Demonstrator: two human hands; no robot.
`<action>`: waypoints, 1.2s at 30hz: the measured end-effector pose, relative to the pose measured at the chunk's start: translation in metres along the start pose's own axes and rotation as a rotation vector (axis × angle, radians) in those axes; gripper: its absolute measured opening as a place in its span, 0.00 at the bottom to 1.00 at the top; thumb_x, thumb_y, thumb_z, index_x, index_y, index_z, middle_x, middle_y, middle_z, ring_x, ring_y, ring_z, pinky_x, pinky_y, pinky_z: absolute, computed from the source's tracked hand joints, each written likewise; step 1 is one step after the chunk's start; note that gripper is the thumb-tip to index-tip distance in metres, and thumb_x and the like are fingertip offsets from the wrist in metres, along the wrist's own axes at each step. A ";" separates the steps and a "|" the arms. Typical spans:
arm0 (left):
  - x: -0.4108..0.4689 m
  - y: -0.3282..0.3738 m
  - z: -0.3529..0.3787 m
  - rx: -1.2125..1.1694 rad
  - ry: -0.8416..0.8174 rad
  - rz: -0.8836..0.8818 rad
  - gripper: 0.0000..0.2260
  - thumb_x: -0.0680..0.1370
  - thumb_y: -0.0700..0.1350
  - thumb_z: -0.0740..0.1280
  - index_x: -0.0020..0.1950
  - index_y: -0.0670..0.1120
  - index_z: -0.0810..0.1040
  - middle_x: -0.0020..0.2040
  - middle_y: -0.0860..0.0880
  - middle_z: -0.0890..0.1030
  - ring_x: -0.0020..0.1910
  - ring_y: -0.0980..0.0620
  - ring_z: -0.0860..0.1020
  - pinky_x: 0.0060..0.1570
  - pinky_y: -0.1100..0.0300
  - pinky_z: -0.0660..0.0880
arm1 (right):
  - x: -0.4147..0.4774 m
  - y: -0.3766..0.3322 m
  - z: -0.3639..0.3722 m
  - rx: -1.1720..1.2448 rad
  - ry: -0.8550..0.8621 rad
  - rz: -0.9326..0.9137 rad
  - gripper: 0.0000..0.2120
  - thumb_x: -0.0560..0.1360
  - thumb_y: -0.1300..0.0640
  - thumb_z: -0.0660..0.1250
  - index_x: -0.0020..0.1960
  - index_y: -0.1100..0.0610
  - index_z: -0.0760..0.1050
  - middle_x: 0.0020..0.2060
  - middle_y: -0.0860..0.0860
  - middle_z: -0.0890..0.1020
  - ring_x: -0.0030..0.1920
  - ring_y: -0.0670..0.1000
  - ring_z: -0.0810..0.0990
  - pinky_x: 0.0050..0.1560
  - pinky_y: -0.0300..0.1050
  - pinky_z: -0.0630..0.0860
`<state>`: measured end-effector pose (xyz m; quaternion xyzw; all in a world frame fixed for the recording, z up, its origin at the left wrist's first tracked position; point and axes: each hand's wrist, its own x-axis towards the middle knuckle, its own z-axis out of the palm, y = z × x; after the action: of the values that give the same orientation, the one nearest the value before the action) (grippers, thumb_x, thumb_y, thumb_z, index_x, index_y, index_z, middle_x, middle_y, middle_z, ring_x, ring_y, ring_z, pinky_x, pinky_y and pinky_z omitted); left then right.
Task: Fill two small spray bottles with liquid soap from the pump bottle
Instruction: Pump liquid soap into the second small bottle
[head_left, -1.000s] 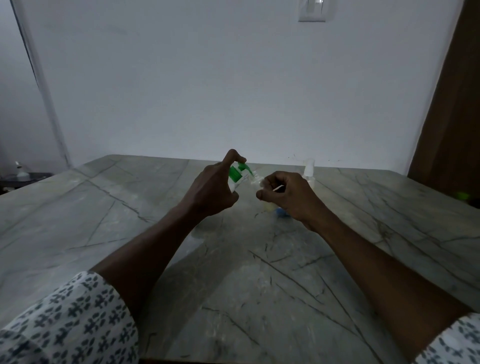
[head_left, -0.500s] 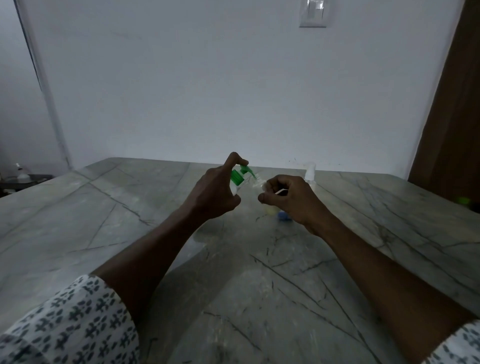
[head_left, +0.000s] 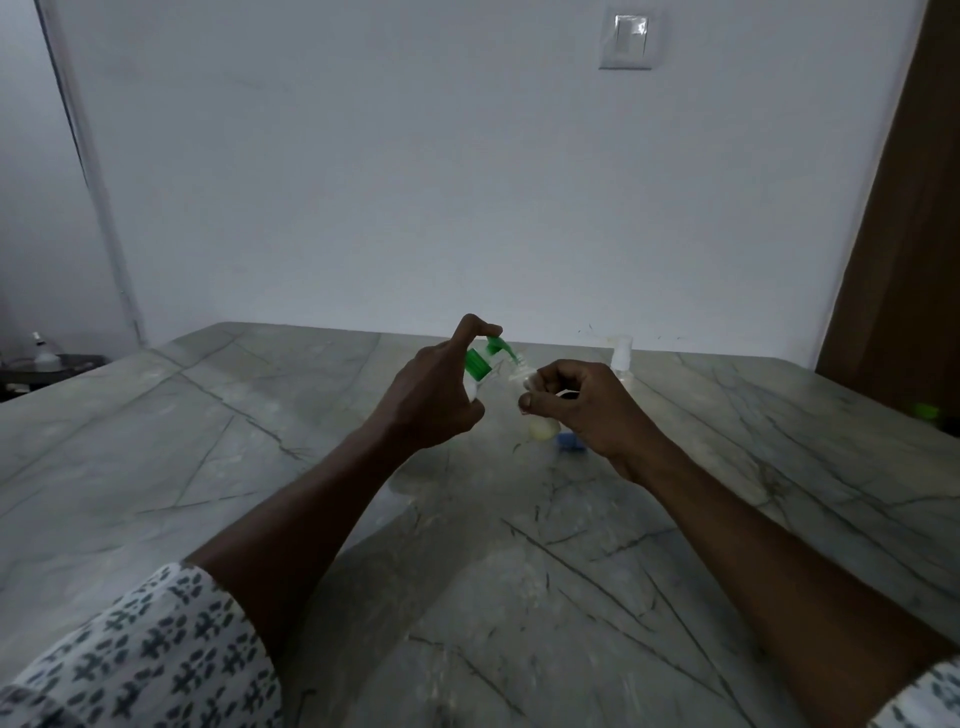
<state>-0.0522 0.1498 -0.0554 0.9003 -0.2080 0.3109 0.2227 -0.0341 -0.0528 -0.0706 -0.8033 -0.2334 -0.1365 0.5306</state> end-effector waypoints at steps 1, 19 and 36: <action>0.000 0.000 0.000 0.004 0.005 0.002 0.34 0.68 0.39 0.75 0.68 0.54 0.61 0.57 0.43 0.81 0.41 0.46 0.80 0.39 0.48 0.82 | 0.000 0.000 0.000 -0.002 0.000 0.001 0.08 0.69 0.55 0.76 0.46 0.54 0.81 0.46 0.55 0.84 0.47 0.54 0.82 0.45 0.42 0.78; -0.001 0.003 0.000 0.012 0.005 -0.022 0.36 0.67 0.39 0.74 0.69 0.55 0.60 0.53 0.44 0.82 0.40 0.45 0.80 0.39 0.46 0.81 | -0.002 -0.001 -0.001 -0.050 0.063 -0.030 0.08 0.68 0.53 0.77 0.44 0.51 0.80 0.40 0.49 0.83 0.38 0.46 0.81 0.41 0.40 0.79; -0.002 0.006 0.003 0.053 0.019 -0.028 0.36 0.68 0.41 0.74 0.69 0.55 0.59 0.54 0.44 0.81 0.39 0.47 0.79 0.39 0.47 0.81 | -0.003 -0.004 0.000 -0.077 0.071 -0.021 0.08 0.68 0.53 0.77 0.43 0.51 0.79 0.39 0.49 0.83 0.40 0.48 0.81 0.42 0.43 0.80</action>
<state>-0.0553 0.1443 -0.0571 0.9057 -0.1851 0.3216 0.2050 -0.0384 -0.0526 -0.0687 -0.8152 -0.2176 -0.1795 0.5058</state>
